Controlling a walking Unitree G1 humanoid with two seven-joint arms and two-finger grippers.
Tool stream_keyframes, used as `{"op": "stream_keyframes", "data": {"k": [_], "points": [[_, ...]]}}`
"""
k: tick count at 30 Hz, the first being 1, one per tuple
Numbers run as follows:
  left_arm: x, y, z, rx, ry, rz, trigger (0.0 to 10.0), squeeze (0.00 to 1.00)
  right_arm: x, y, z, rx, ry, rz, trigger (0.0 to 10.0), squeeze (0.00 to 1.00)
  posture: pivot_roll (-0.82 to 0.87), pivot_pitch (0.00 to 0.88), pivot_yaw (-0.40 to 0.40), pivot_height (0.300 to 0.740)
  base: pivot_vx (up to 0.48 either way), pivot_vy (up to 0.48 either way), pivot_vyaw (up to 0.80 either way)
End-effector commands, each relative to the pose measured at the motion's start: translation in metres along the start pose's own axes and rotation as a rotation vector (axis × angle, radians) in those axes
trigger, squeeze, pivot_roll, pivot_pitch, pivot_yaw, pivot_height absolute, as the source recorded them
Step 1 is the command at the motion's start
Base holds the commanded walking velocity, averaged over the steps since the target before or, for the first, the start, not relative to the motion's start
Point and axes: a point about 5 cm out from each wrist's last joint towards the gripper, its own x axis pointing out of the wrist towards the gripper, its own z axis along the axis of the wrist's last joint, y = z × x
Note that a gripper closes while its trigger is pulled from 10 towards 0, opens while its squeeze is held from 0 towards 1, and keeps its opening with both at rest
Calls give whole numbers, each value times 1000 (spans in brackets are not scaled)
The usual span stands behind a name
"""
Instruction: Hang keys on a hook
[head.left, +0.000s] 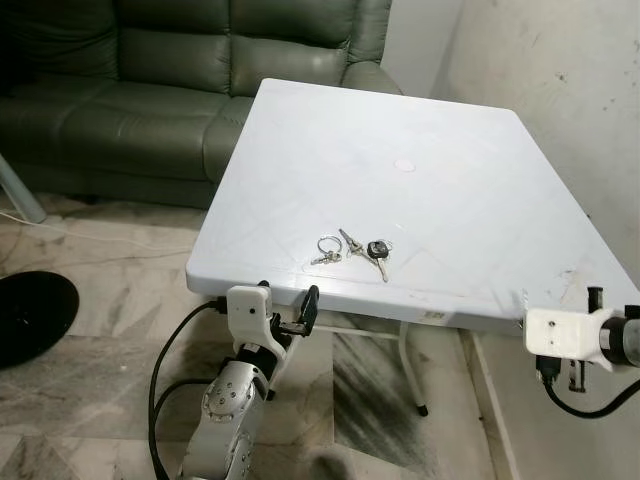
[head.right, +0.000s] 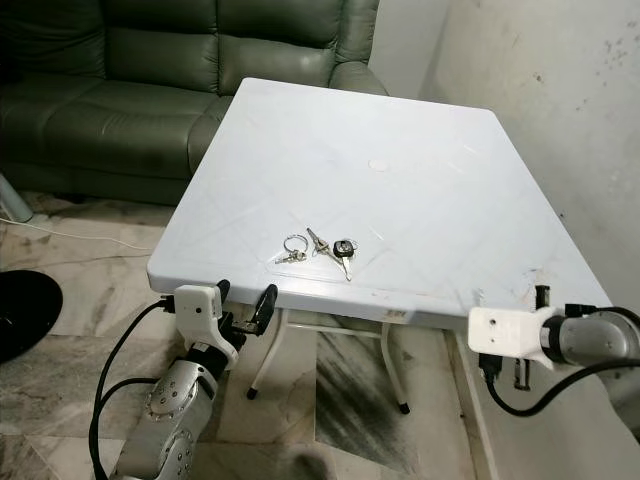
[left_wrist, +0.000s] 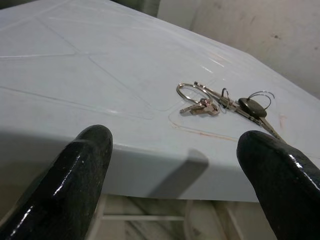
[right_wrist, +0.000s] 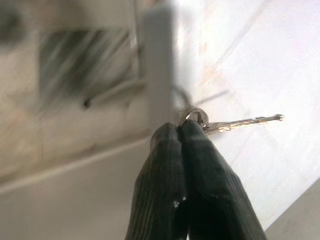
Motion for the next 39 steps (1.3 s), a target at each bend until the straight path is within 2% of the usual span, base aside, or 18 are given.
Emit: {"op": "stream_keyframes", "data": {"k": [1, 4, 7, 8, 9, 12, 14, 16, 17, 18, 23, 26, 27, 28, 33, 35, 37, 39], "points": [[2, -22, -5, -92, -1, -9, 10000, 0, -1, 7, -6, 147, -21, 44, 10000, 0, -68, 151, -115, 740, 0, 0, 0], [2, -23, -5, -93, -5, -9, 10000, 0, -4, 26, -29, -112, 172, 162, 10000, 0, -68, 151, -115, 740, 0, 0, 0], [3, -22, -5, -92, -5, -7, 10000, 0, -5, 29, -33, -77, 165, 169, 10000, 0, -65, 151, -117, 740, 0, 0, 0], [3, -21, -5, -90, -6, -6, 10000, 0, -7, 28, -35, -141, 181, 169, 10000, 0, -70, 149, -116, 740, 0, 0, 0], [3, -21, -4, -90, -7, -6, 10000, 0, -6, 25, -34, -107, 173, 138, 10000, 0, -70, 149, -116, 740, 0, 0, 0], [3, -20, -5, -86, -7, -5, 10000, 0, -9, 25, -32, -162, 174, 161, 10000, 0, -70, 147, -118, 740, 0, 0, 0], [4, -20, -4, -88, -10, -8, 10000, 0, -3, 12, -18, 3, 43, 23, 10000, 0, -70, 146, -120, 740, 0, 0, 0], [4, -21, -4, -89, -11, -12, 10000, 0, -1, 11, -14, -45, 10, -2, 10000, 0, -68, 141, -122, 740, 0, 0, 0], [5, -21, -4, -91, -11, -15, 10000, 0, 3, 7, -5, 122, -81, -52, 10000, 0, -68, 141, -123, 740, 0, 0, 0], [6, -21, -3, -94, -11, -22, 10000, 0, 7, -5, 10, 445, -296, -179, 10000, 0, -68, 139, -125, 740, 0, 0, 0], [14, -20, 5, -106, -28, -68, 10000, 0, 13, 1, 43, 781, -690, -276, 10000, 0, -47, 129, -124, 740, 0, 0, 0], [19, -19, 13, -127, -38, -104, 10000, 0, 19, 1, 56, 1070, -855, -284, 10000, 0, -36, 119, -115, 740, 0, 0, 0], [20, -19, 14, -132, -40, -109, 10000, 0, 19, 1, 59, 1072, -867, -302, 10000, 0, -36, 119, -115, 740, 0, 0, 0], [23, -18, 20, -158, -53, -127, 10000, 0, 25, 1, 63, 1220, -910, -316, 10000, 0, -34, 112, -111, 740, 0, 0, 0], [29, -15, 35, -290, -93, -169, 10000, 0, 35, 5, 74, 1577, -1022, -231, 10000, 0, -23, 95, -107, 740, 0, 0, 0], [32, -12, 42, -307, -107, -170, 10000, 0, 41, 4, 73, 1802, -1058, -238, 10000, 0, -24, 88, -102, 740, 0, 0, 0], [34, -10, 47, -298, -128, -164, 10000, 0, 39, 4, 76, 1801, -1068, -233, 10000, 0, -19, 86, -102, 740, 0, 0, 0], [35, -9, 51, -277, -141, -160, 10000, 0, 37, 6, 85, 1614, -1008, -239, 10000, 0, -19, 86, -102, 740, 0, 0, 0]]}}
